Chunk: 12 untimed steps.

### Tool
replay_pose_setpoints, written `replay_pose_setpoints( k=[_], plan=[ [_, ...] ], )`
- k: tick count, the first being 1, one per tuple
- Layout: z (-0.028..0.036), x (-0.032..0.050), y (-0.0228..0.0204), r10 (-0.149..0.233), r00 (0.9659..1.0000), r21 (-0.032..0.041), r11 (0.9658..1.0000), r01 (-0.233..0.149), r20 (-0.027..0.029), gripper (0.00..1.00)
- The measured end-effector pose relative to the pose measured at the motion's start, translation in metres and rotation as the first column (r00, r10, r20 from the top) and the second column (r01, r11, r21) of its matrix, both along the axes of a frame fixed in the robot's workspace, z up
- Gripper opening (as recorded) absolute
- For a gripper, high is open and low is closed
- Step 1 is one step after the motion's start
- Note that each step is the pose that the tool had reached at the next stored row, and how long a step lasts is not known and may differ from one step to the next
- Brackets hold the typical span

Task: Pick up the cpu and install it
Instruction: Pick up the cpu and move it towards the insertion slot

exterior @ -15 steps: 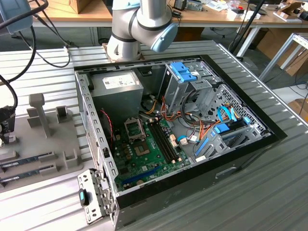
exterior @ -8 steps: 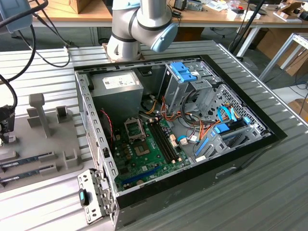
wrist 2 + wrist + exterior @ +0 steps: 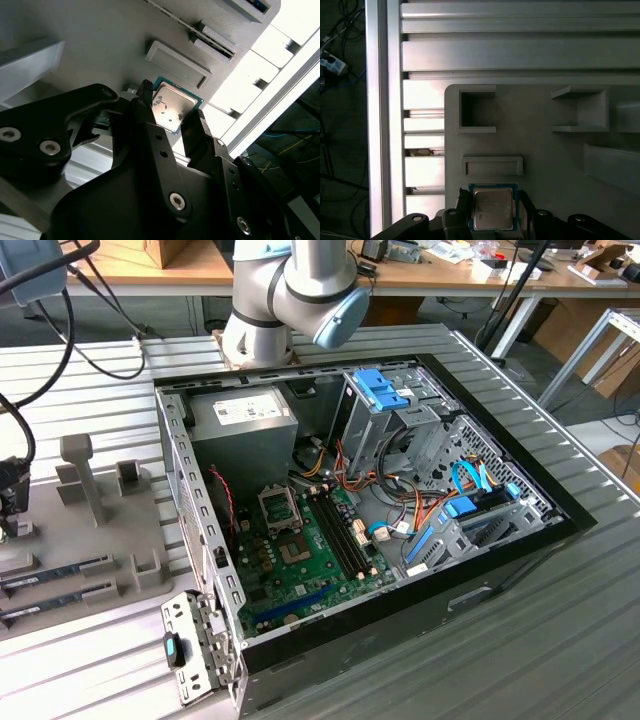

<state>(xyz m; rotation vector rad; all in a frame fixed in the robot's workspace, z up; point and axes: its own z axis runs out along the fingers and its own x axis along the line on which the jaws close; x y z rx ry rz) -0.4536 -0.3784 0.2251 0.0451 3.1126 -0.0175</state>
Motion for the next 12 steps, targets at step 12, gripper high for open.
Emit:
replay_pose_setpoints(
  k=[12],
  plan=[
    [0.0037,0.0000,0.0000,0.000,1.0000,0.0000,1.0000,0.000,0.0000,0.47]
  ],
)
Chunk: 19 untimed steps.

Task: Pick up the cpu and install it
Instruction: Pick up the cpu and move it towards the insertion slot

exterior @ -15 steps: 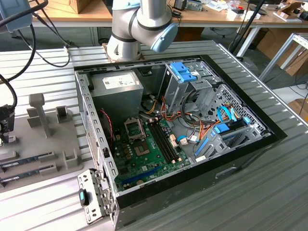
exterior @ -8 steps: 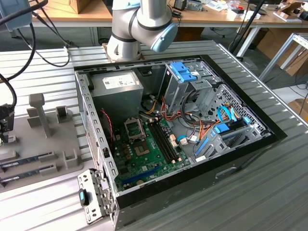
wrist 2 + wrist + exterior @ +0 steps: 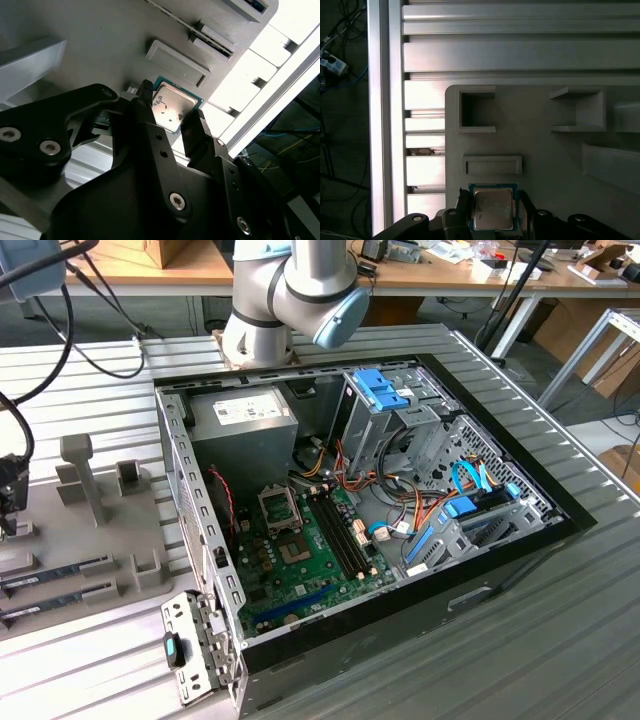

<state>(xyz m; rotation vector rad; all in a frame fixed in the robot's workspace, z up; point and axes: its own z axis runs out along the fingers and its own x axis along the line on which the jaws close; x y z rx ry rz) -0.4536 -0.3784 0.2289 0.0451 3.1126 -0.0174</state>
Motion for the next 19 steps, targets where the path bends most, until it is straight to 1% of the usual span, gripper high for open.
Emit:
replay_pose_setpoints(
  k=[19],
  plan=[
    [0.0074,0.0000,0.0000,0.000,1.0000,0.0002,1.0000,0.000,0.0000,0.47]
  ],
)
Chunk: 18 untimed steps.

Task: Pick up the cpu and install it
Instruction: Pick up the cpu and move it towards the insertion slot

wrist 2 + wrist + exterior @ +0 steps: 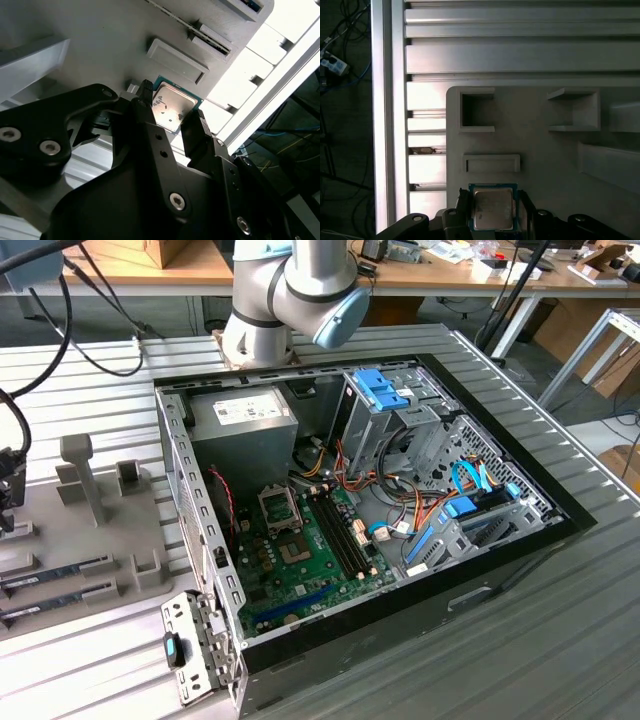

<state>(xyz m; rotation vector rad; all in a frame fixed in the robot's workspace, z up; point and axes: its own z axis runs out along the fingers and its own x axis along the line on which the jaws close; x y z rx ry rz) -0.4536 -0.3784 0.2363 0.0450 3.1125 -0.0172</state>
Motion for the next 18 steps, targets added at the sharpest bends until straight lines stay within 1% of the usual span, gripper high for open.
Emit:
replay_pose_setpoints(
  k=[18],
  plan=[
    [0.0085,0.0000,0.0000,0.000,1.0000,0.0004,1.0000,0.000,0.0000,0.47]
  ],
)
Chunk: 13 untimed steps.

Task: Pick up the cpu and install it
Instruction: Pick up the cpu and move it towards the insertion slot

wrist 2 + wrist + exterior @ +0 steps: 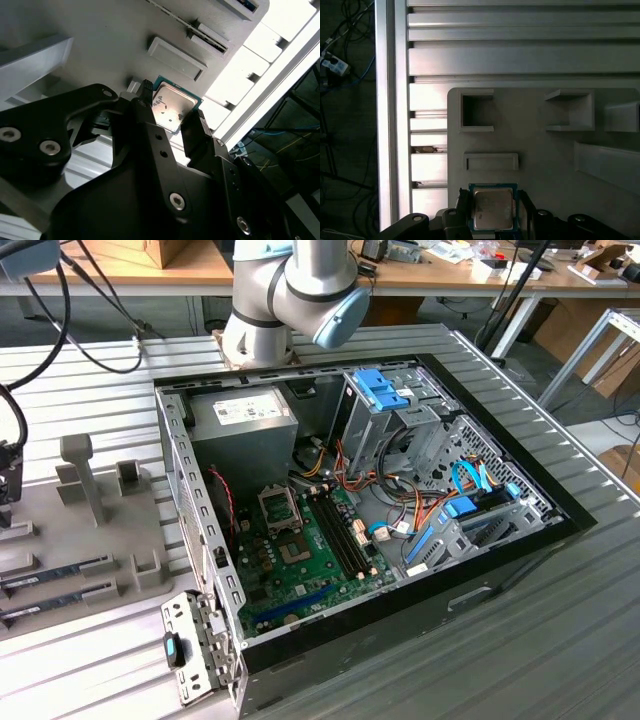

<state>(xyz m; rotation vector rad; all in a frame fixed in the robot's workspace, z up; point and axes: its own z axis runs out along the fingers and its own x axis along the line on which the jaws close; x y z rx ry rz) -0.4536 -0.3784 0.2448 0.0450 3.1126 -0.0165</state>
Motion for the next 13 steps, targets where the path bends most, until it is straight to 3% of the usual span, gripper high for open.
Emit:
replay_pose_setpoints(
  k=[13],
  plan=[
    [0.0045,0.0000,0.0000,0.000,1.0000,0.0010,1.0000,0.000,0.0000,0.47]
  ],
)
